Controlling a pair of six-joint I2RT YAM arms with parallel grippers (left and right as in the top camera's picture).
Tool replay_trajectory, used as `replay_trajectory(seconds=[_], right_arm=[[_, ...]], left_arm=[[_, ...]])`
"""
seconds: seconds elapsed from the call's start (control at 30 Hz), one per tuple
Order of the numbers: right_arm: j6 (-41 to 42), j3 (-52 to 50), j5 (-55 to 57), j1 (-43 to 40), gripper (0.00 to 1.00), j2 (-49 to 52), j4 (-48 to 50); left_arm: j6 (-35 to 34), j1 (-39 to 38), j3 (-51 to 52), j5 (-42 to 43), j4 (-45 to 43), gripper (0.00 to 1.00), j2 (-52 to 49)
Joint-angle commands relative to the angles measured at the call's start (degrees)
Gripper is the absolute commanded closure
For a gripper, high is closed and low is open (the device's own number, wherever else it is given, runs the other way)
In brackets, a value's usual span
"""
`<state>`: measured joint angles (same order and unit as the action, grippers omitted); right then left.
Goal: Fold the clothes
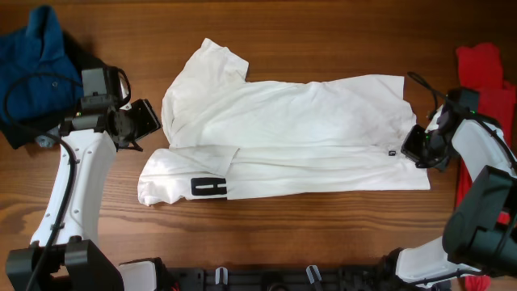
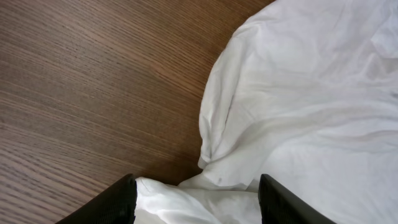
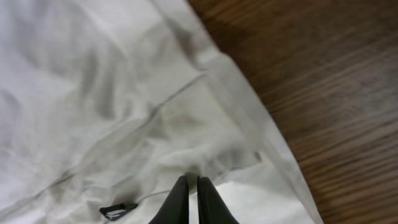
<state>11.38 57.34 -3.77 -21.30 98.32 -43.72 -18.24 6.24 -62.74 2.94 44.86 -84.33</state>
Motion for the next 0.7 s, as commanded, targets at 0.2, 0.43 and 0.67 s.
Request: replay_trajectory(seconds=[0.2,0.43,0.67], right_arm=[[3.65,-0.26,3.13,-5.33,0.66,-0.46,-1.09],[1.9,-1.57,0.7,-5.79,0.66,-0.28,2.08],[-0.98,-4.76,-4.85,-5.77,0.66,-0.28,7.13]], left_arm=[[1.16,-0.39,-0.55,0.0,1.27,0.37,-0.33],[1.16,-0.39,-0.55,0.02,1.81,0.38,-0.33],[1.16,-0.39,-0.55,0.02,1.97,0.37,-0.33]])
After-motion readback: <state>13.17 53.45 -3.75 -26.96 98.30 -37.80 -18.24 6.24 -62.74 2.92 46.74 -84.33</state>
